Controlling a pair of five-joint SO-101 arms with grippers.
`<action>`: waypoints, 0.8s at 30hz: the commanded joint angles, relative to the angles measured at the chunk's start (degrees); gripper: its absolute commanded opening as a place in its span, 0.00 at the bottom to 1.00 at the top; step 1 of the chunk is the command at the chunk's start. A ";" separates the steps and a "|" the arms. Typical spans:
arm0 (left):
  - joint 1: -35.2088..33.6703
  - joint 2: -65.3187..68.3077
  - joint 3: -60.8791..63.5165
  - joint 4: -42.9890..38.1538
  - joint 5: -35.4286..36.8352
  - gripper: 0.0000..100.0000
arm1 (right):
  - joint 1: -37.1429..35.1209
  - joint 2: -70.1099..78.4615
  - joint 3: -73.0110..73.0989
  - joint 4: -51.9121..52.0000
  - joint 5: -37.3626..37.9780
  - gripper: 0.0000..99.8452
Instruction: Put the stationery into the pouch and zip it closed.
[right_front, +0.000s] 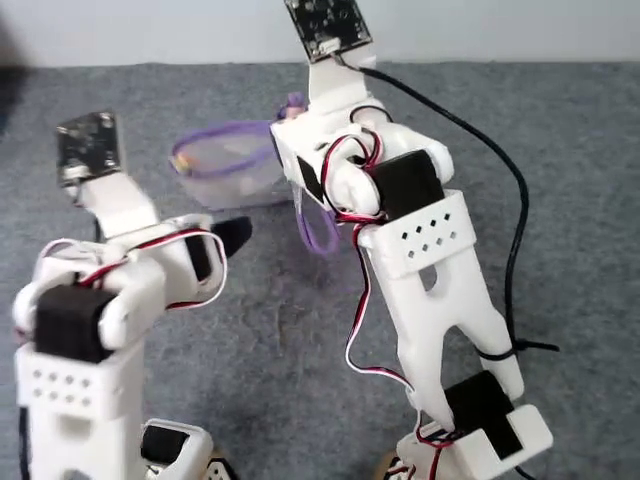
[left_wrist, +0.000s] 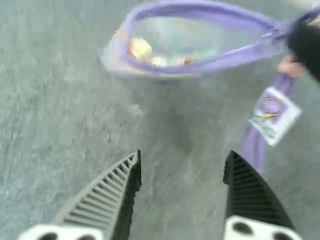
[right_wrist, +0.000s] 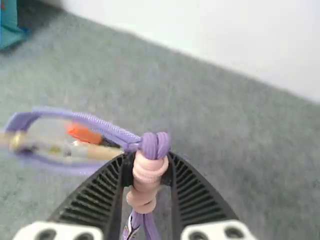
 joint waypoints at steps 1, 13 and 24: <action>0.44 -1.32 -8.48 2.11 1.14 0.26 | -0.31 -4.09 -5.10 -1.27 0.88 0.01; -7.38 -1.32 -13.76 3.87 2.73 0.26 | 1.45 -6.99 -5.45 10.42 3.43 0.01; -7.47 -1.14 -6.11 1.49 2.90 0.26 | -5.05 -11.91 -5.54 8.40 12.48 0.01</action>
